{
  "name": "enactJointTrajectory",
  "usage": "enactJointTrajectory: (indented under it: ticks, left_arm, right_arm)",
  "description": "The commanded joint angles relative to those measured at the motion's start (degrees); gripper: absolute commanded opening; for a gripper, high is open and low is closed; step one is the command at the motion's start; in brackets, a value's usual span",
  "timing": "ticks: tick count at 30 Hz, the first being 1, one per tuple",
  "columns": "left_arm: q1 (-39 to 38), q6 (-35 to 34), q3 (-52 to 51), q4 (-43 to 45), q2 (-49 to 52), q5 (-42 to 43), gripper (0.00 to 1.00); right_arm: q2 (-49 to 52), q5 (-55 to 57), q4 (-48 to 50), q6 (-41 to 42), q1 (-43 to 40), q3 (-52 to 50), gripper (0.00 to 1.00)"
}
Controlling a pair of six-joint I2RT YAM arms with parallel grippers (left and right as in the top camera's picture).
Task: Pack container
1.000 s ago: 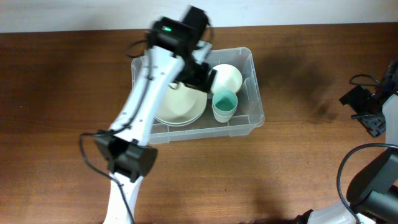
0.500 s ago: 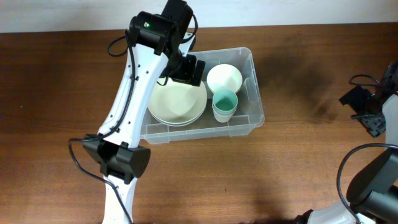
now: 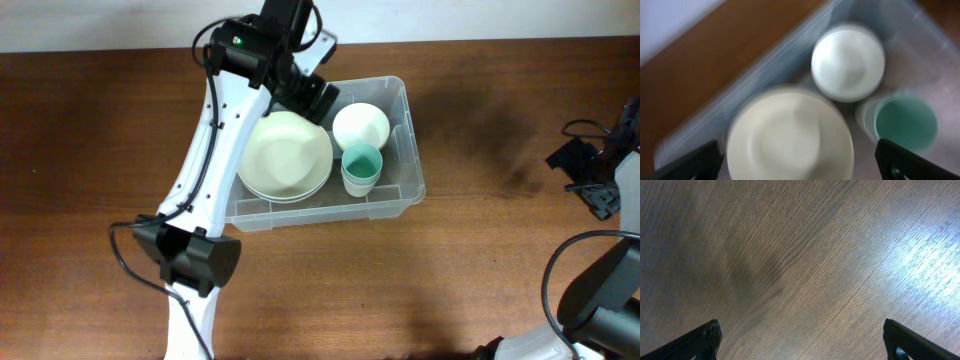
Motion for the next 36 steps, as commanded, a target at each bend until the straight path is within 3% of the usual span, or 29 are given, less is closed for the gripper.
enactJointTrajectory:
  ticks: [1, 7, 12, 16, 19, 22, 24, 27, 32, 36]
  left_arm:
    - [0.17, 11.45, -12.28, 9.99, -8.98, 5.66, 0.99]
    - [2.75, 16.37, -49.86, 33.86, -28.52, 5.33, 0.99]
    - [7.19, 16.31, -69.37, 44.44, -40.22, 6.64, 0.99]
    - [12.81, 15.78, -82.66, 52.87, -49.96, 13.94, 0.99]
    - [17.25, 10.88, -91.65, 60.15, -57.66, 19.52, 0.99]
    - [20.26, 1.79, -99.67, 68.15, -64.72, 19.87, 0.99]
    - [21.73, -0.72, -108.34, 76.17, -72.98, 19.32, 0.99]
    - [21.49, -0.98, -116.69, 82.36, -81.57, 16.33, 0.99]
    - [20.26, -9.97, -130.09, 92.24, -94.79, 6.95, 0.99]
    - [19.96, -10.16, -137.5, 97.53, -102.84, 5.81, 0.99]
  right_arm:
    - [-0.37, 0.26, 0.02, 0.28, 0.15, -0.04, 0.99]
    - [-0.37, 0.26, 0.0, 0.28, 0.15, -0.04, 0.99]
    - [-0.37, 0.26, 0.0, 0.28, 0.15, -0.04, 0.99]
    - [-0.37, 0.26, 0.0, 0.28, 0.15, -0.04, 0.99]
    - [-0.37, 0.26, 0.0, 0.28, 0.15, -0.04, 0.99]
    - [-0.37, 0.26, 0.02, 0.28, 0.15, -0.04, 0.99]
    - [-0.37, 0.26, 0.0, 0.28, 0.15, -0.04, 0.99]
    - [-0.37, 0.26, 0.02, 0.28, 0.15, -0.04, 0.99]
    - [-0.37, 0.26, 0.02, 0.28, 0.15, -0.04, 0.99]
    - [-0.37, 0.26, 0.02, 0.28, 0.15, -0.04, 0.99]
